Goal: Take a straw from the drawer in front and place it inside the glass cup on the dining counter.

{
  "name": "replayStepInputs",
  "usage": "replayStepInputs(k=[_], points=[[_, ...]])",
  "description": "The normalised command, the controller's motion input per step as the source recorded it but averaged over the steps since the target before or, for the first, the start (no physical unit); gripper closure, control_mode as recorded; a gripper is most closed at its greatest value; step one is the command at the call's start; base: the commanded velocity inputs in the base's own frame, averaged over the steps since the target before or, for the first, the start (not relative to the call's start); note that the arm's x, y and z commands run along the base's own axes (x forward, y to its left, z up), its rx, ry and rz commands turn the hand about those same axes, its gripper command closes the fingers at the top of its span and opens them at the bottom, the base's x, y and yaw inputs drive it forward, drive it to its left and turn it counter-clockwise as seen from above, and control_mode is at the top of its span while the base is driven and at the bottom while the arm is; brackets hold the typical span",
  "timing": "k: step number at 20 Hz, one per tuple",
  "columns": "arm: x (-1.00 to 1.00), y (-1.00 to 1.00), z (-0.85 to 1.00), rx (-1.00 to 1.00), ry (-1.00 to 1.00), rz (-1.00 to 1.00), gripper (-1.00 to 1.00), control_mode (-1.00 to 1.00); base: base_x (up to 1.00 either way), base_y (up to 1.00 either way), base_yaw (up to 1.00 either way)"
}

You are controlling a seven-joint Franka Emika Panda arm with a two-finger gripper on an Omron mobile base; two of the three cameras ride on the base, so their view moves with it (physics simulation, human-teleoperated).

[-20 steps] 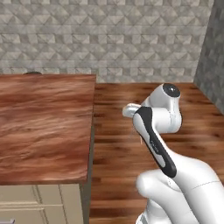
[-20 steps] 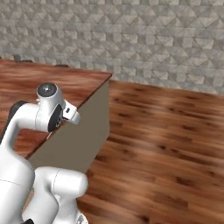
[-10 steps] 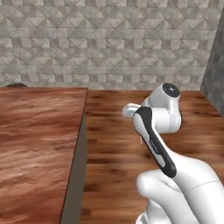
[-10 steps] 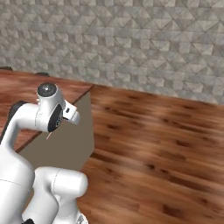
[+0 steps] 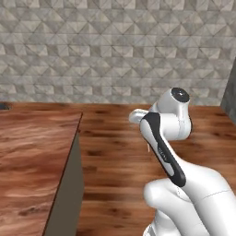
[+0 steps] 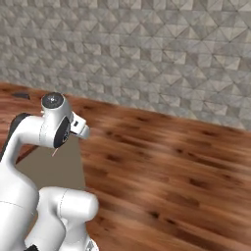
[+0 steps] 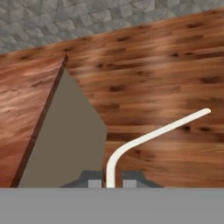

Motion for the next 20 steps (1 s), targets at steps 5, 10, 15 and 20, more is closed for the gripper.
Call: replayStepInputs(k=[5,10,15,20], points=[[0.0,0.0,0.0,0.0,0.0,0.0,1.0,1.0,1.0,-0.59,0.1],[0.0,0.0,0.0,0.0,0.0,0.0,1.0,1.0,1.0,-0.6,0.13],[0.0,0.0,0.0,0.0,0.0,0.0,1.0,1.0,1.0,-0.61,0.19],[0.0,0.0,0.0,0.0,0.0,0.0,1.0,1.0,1.0,-0.69,0.32]])
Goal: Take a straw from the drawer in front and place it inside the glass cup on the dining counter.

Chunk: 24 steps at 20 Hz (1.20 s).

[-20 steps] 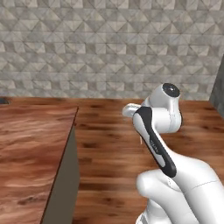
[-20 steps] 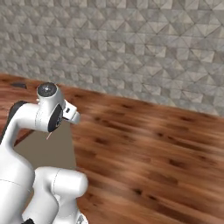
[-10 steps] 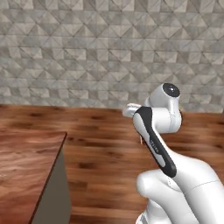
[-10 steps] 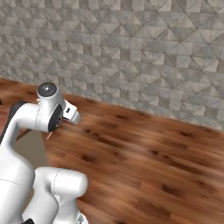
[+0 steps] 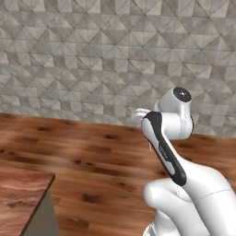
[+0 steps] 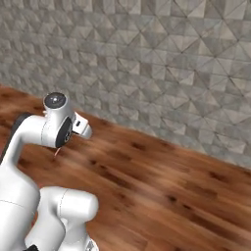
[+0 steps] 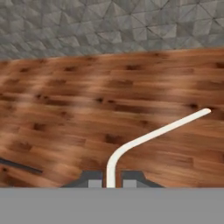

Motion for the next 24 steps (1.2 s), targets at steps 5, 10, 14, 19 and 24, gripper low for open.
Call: replayStepInputs(k=[5,10,14,19,24], points=[[0.0,0.0,0.0,0.0,0.0,0.0,1.0,1.0,1.0,-0.73,0.45],[0.0,0.0,0.0,0.0,0.0,0.0,1.0,1.0,0.97,-0.67,0.53],[0.0,0.0,0.0,0.0,0.0,0.0,1.0,1.0,0.95,-0.66,0.55],[0.0,0.0,0.0,0.0,0.0,0.0,1.0,1.0,0.97,-0.64,0.55],[0.0,0.0,0.0,0.0,0.0,0.0,1.0,1.0,0.98,-0.63,0.54]])
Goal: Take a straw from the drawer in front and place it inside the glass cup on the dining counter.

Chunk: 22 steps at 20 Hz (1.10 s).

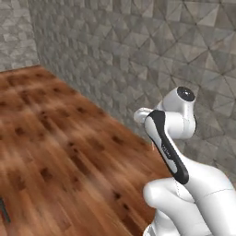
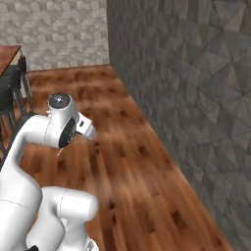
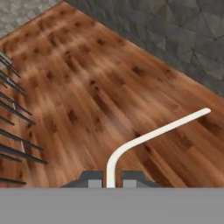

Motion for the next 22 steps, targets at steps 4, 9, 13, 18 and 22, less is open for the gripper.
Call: replayStepInputs(k=[4,9,13,18,22], points=[[0.0,0.0,0.0,0.0,0.0,0.0,1.0,1.0,1.0,-0.64,0.53],[0.0,0.0,0.0,0.0,0.0,0.0,1.0,1.0,1.0,-0.63,0.51],[0.0,0.0,0.0,0.0,0.0,0.0,1.0,1.0,1.0,-0.62,0.5],[0.0,0.0,0.0,0.0,0.0,0.0,1.0,1.0,1.0,-0.62,0.51],[0.0,0.0,0.0,0.0,0.0,0.0,1.0,1.0,1.0,-0.56,0.47]])
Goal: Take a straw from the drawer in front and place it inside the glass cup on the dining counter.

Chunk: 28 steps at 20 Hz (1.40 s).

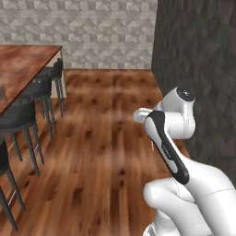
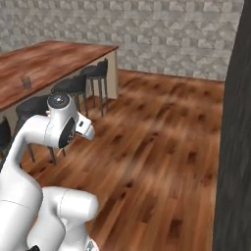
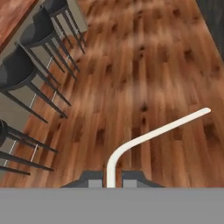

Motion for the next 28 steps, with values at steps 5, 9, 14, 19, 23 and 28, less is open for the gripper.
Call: replayStepInputs(k=[5,9,14,19,23,28], points=[[0.0,0.0,0.0,0.0,0.0,0.0,1.0,1.0,1.0,-0.48,0.42],[0.0,0.0,0.0,0.0,0.0,0.0,1.0,1.0,1.0,-0.41,0.36],[0.0,0.0,0.0,0.0,0.0,0.0,1.0,1.0,1.0,-0.42,0.39],[0.0,0.0,0.0,0.0,0.0,0.0,1.0,1.0,1.0,-0.47,0.42],[0.0,0.0,0.0,0.0,0.0,0.0,1.0,1.0,1.0,-0.52,0.46],[0.0,0.0,0.0,0.0,0.0,0.0,1.0,1.0,1.0,-0.53,0.49]])
